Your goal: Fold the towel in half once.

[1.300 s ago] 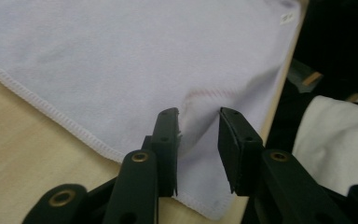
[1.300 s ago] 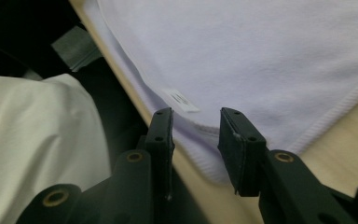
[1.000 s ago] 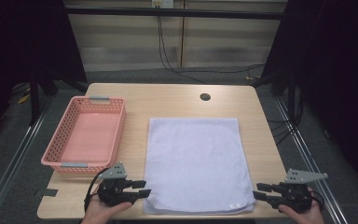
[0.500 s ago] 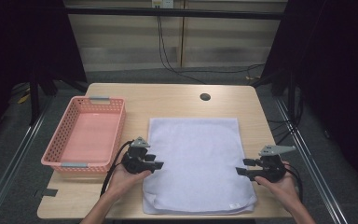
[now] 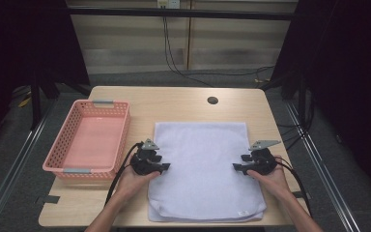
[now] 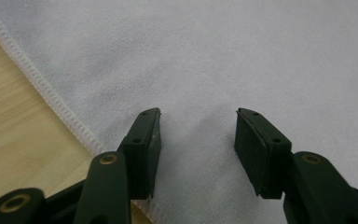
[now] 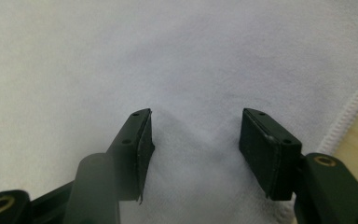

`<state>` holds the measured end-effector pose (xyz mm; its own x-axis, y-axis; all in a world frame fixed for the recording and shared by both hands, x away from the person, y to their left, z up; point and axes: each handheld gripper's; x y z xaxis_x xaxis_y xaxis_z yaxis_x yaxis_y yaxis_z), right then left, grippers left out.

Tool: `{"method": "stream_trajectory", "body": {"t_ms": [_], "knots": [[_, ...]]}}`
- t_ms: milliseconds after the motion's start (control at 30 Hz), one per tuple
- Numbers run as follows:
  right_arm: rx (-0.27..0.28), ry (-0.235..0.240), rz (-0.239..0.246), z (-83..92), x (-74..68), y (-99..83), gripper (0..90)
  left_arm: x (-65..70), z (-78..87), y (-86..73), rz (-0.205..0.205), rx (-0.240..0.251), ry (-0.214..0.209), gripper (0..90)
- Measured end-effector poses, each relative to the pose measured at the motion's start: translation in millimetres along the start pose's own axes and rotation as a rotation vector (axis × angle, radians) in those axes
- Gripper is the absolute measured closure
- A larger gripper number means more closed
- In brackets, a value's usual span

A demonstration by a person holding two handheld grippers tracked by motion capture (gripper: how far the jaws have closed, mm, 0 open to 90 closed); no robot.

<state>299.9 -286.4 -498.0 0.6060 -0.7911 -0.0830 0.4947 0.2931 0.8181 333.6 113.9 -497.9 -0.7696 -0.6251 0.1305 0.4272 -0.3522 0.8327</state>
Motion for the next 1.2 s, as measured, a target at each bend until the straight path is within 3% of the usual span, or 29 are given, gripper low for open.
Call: {"method": "stream_trajectory", "body": {"t_ms": [67, 133, 267, 333, 400, 500, 567, 667, 800, 867, 967, 1100, 1133, 1200], "knots": [[-0.003, -0.015, 0.035, 3.8, -5.7, -3.9, 46.8, 5.6, 0.7, -0.3, -0.049, -0.017, 0.014, 52.5], [-0.007, -0.015, 0.044, 7.8, -9.1, -6.4, 48.6, 7.9, 3.8, -1.8, -0.063, -0.025, 0.016, 55.2], [0.0, -0.014, 0.043, 17.1, -14.6, -13.3, 55.6, 10.6, 12.7, -7.9, -0.049, -0.017, -0.016, 60.1], [0.0, -0.003, 0.046, 22.6, -17.4, -16.4, 61.9, 14.2, 17.1, -9.6, -0.046, -0.03, -0.028, 66.7], [0.0, 0.002, 0.04, 27.3, -20.9, -19.6, 67.6, 20.1, 19.9, -11.4, -0.061, -0.039, -0.014, 75.0], [-0.004, 0.017, 0.027, 34.2, -25.9, -23.9, 73.3, 25.0, 23.5, -13.9, -0.055, -0.043, -0.026, 79.0], [-0.022, 0.013, 0.019, 40.3, -31.5, -26.5, 74.7, 28.6, 26.5, -15.8, -0.041, -0.049, -0.047, 79.2], [-0.03, 0.025, 0.022, 47.2, -37.8, -30.7, 75.5, 39.6, 33.7, -20.8, -0.061, -0.06, -0.064, 79.2], [-0.053, 0.069, 0.012, 60.3, -48.6, -38.1, 76.2, 52.3, 45.7, -28.5, -0.06, -0.08, -0.095, 79.1], [-0.066, 0.068, 0.013, 65.5, -53.7, -40.7, 76.1, 61.2, 52.4, -33.8, -0.035, -0.08, -0.111, 77.5], [-0.088, 0.088, 0.009, 72.1, -61.2, -43.5, 76.0, 72.6, 62.9, -39.2, -0.054, -0.106, -0.146, 76.6], [-0.11, 0.109, 0.009, 75.6, -67.3, -44.0, 71.5, 73.6, 68.6, -40.5, -0.044, -0.109, -0.155, 72.7], [-0.09, 0.125, 0.003, 74.7, -64.0, -42.9, 68.0, 71.5, 68.3, -38.7, -0.05, -0.108, -0.157, 70.1], [-0.027, 0.101, -0.01, 75.7, -53.4, -36.1, 62.4, 63.7, 66.0, -31.9, -0.052, -0.08, -0.139, 62.8]]}}
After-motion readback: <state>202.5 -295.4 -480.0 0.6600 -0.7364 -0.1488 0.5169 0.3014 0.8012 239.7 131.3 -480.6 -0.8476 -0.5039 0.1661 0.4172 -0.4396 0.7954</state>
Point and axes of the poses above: each handheld gripper's, and its own axes: z roughly backward along the jaws, y roughly out of its top, x roughly to its right, and after that the axes turned 13 degrees about x, right-handed
